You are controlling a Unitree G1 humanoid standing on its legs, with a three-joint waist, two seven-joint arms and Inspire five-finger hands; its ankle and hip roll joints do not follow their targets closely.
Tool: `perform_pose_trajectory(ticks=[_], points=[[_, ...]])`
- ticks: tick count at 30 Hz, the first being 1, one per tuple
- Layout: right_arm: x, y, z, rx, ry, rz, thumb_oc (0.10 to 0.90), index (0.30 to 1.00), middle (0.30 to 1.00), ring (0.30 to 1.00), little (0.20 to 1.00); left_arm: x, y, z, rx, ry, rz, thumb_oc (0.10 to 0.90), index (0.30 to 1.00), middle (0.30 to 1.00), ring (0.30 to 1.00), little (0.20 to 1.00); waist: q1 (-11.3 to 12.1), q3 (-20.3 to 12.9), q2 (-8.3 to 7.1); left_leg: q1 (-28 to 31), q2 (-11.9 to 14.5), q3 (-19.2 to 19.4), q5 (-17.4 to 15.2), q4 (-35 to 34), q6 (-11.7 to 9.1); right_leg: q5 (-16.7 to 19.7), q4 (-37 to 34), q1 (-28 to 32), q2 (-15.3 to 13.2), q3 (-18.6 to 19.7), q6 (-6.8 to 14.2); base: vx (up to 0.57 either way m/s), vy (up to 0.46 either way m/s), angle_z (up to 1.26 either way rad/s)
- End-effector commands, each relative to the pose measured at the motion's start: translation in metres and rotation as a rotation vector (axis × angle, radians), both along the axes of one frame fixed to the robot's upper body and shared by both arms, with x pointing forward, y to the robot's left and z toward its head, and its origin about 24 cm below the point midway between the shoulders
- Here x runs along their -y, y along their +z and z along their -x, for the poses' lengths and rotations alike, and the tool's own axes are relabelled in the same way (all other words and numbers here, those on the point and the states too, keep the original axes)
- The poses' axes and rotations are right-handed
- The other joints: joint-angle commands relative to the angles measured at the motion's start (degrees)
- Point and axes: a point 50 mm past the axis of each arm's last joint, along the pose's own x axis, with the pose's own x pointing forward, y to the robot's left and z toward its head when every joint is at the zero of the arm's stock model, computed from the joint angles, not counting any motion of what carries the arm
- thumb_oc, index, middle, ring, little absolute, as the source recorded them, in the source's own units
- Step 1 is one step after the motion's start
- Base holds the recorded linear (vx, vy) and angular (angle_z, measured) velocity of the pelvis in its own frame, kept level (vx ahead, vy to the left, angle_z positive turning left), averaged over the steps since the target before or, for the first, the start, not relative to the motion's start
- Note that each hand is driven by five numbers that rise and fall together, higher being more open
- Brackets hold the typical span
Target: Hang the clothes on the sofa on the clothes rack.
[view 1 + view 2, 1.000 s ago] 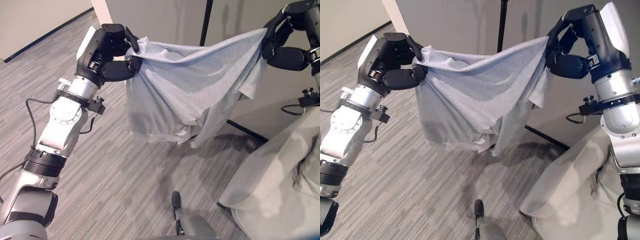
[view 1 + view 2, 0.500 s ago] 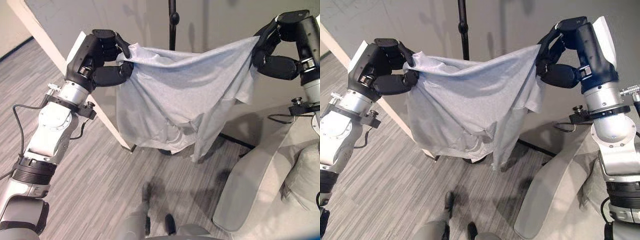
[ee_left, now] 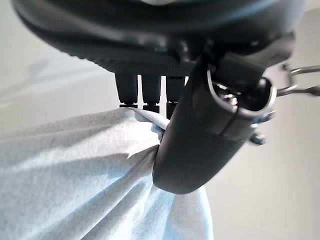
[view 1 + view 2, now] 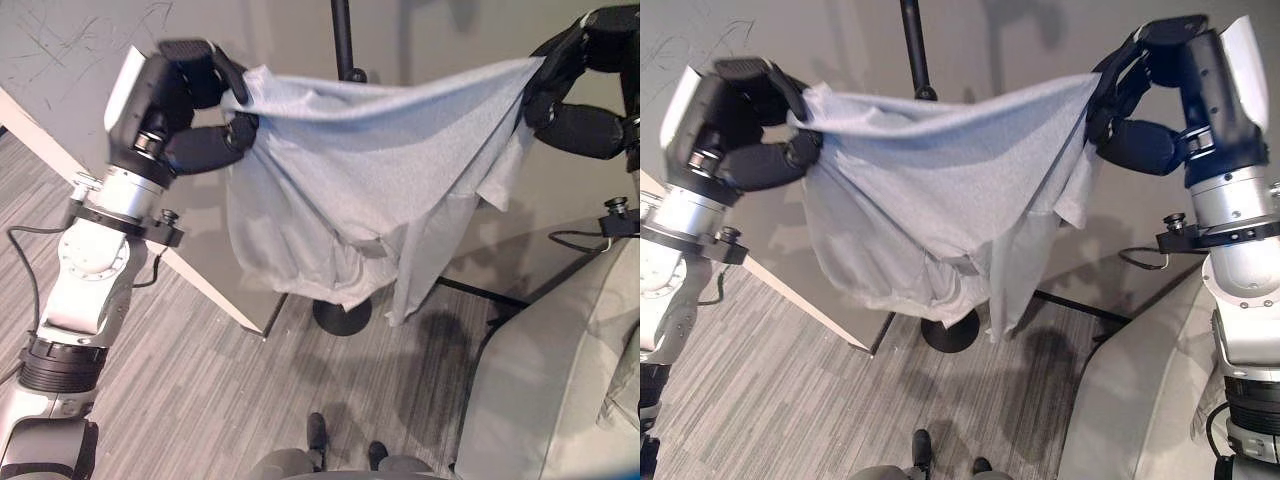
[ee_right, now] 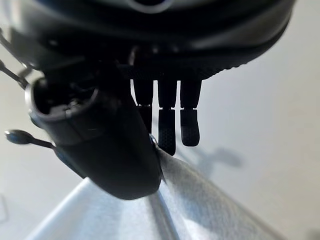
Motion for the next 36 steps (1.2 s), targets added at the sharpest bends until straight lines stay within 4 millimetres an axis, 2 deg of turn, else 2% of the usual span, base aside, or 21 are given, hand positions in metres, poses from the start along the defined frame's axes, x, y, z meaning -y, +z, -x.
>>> perform_pose_trajectory(ticks=[1,4,5,9,10,12,13,16,18,21,25,26,28,29,36], points=[[-0.009,0.041,0.028,0.287,0.099,-0.041,0.400,0.300,0.300,0.300,0.300,-0.009,0.054,0.037,0.364,-0.004,0.055,0.400,0.300,0.300,0.300,0.300,1.61,-10.96,-2.47,3.36,4.41,5.13,-10.09,0.36,-8.24,3.82,0.43,-4.81,-1.10,0.73,2.75,0.02,0.013,-0.04],[-0.011,0.047,0.031,0.329,0.120,-0.052,0.400,0.300,0.300,0.300,0.300,-0.007,0.062,0.041,0.411,-0.007,0.057,0.400,0.300,0.300,0.300,0.300,1.66,-11.35,-2.59,3.94,4.45,5.28,-10.50,0.36,-8.19,3.63,0.43,-4.48,-1.14,0.58,2.78,0.05,0.008,-0.16],[-0.011,0.060,0.036,0.394,0.109,-0.041,0.400,0.300,0.300,0.300,0.300,-0.002,0.074,0.046,0.474,-0.032,0.056,0.400,0.300,0.300,0.300,0.300,1.55,-11.70,-2.74,4.32,4.49,5.16,-10.70,0.36,-8.22,3.44,0.43,-4.13,-1.09,0.44,2.78,0.01,-0.016,-0.12],[-0.010,0.086,0.041,0.477,0.031,0.039,0.400,0.300,0.300,0.300,0.300,0.007,0.094,0.049,0.545,-0.059,0.023,0.400,0.300,0.300,0.300,0.300,1.62,-12.54,-3.07,4.97,4.54,4.86,-11.46,0.36,-8.33,2.67,0.43,-3.49,-1.11,-0.05,2.93,0.04,-0.022,0.11],[-0.006,0.102,0.040,0.505,-0.040,0.081,0.400,0.300,0.300,0.300,0.300,0.011,0.103,0.045,0.559,-0.059,0.006,0.400,0.300,0.300,0.300,0.300,1.70,-12.60,-3.12,4.84,4.57,4.82,-10.99,0.36,-8.48,2.87,0.43,-3.55,-1.13,-0.25,2.90,0.03,-0.034,0.03],[-0.002,0.116,0.038,0.527,-0.105,0.103,0.400,0.300,0.300,0.300,0.300,0.015,0.112,0.042,0.565,-0.059,-0.014,0.400,0.300,0.300,0.300,0.300,1.84,-12.68,-3.31,4.88,4.57,4.75,-10.89,0.36,-8.64,2.86,0.43,-3.47,-1.12,-0.51,2.85,0.04,-0.041,0.09],[0.004,0.130,0.034,0.529,-0.163,0.109,0.400,0.300,0.300,0.300,0.300,0.019,0.122,0.036,0.568,-0.024,-0.056,0.400,0.300,0.300,0.300,0.300,2.12,-13.12,-3.48,5.23,4.58,4.61,-11.40,0.36,-8.86,2.35,0.43,-3.13,-1.09,-1.00,2.92,0.07,-0.034,0.08],[0.009,0.146,0.028,0.547,-0.217,0.083,0.400,0.300,0.300,0.300,0.300,0.018,0.135,0.026,0.562,0.025,-0.061,0.400,0.300,0.300,0.300,0.300,2.04,-13.02,-3.42,5.03,4.57,4.42,-11.15,0.36,-9.07,2.48,0.43,-3.24,-1.13,-1.44,3.02,0.04,-0.036,0.05],[0.015,0.158,0.019,0.512,-0.288,0.085,0.400,0.300,0.300,0.300,0.300,0.022,0.145,0.018,0.537,0.061,-0.126,0.400,0.300,0.300,0.300,0.300,2.09,-13.36,-3.54,4.94,4.63,4.46,-11.11,0.36,-9.24,2.61,0.43,-3.30,-1.10,-1.94,3.15,0.03,-0.042,0.07],[0.016,0.166,0.002,0.456,-0.304,0.057,0.400,0.300,0.300,0.300,0.300,0.027,0.152,0.003,0.505,0.127,-0.192,0.400,0.300,0.300,0.300,0.300,1.64,-13.23,-3.10,4.82,4.68,4.58,-10.95,0.36,-9.34,2.80,0.43,-3.41,-1.15,-2.24,3.27,0.01,-0.036,0.04],[0.016,0.166,-0.015,0.383,-0.323,0.055,0.400,0.300,0.300,0.300,0.300,0.028,0.154,-0.016,0.459,0.212,-0.247,0.400,0.300,0.300,0.300,0.300,1.47,-13.05,-2.78,4.63,4.79,4.68,-10.72,0.36,-9.45,2.93,0.43,-3.70,-1.11,-2.56,3.35,0.00,-0.012,0.01],[0.013,0.165,-0.027,0.336,-0.324,0.051,0.400,0.300,0.300,0.300,0.300,0.030,0.152,-0.028,0.411,0.247,-0.278,0.400,0.300,0.300,0.300,0.300,1.33,-12.83,-2.46,4.41,4.92,4.77,-10.47,0.36,-9.50,2.99,0.43,-4.02,-0.99,-2.64,3.40,0.02,-0.046,0.04],[0.012,0.166,-0.037,0.303,-0.341,0.040,0.400,0.300,0.300,0.300,0.300,0.030,0.157,-0.039,0.399,0.337,-0.349,0.400,0.300,0.300,0.300,0.300,1.24,-12.53,-2.38,3.92,5.09,4.81,-10.19,0.36,-9.62,3.18,0.43,-4.58,-0.88,-2.75,3.43,0.03,-0.054,0.00],[0.012,0.171,-0.038,0.307,-0.352,0.027,0.400,0.300,0.300,0.300,0.300,0.028,0.163,-0.042,0.403,0.386,-0.355,0.400,0.300,0.300,0.300,0.300,1.23,-12.15,-2.41,3.41,5.18,4.77,-9.93,0.36,-9.71,3.26,0.43,-5.14,-0.78,-2.69,3.45,0.03,-0.054,0.01],[0.006,0.183,-0.050,0.279,-0.376,-0.016,0.400,0.300,0.300,0.300,0.300,0.009,0.168,-0.060,0.323,0.511,-0.283,0.400,0.300,0.300,0.300,0.300,1.00,-12.02,-2.64,2.61,5.55,5.05,-9.74,0.36,-10.01,3.15,0.43,-6.03,-0.25,-2.65,3.43,0.04,-0.027,0.03]])
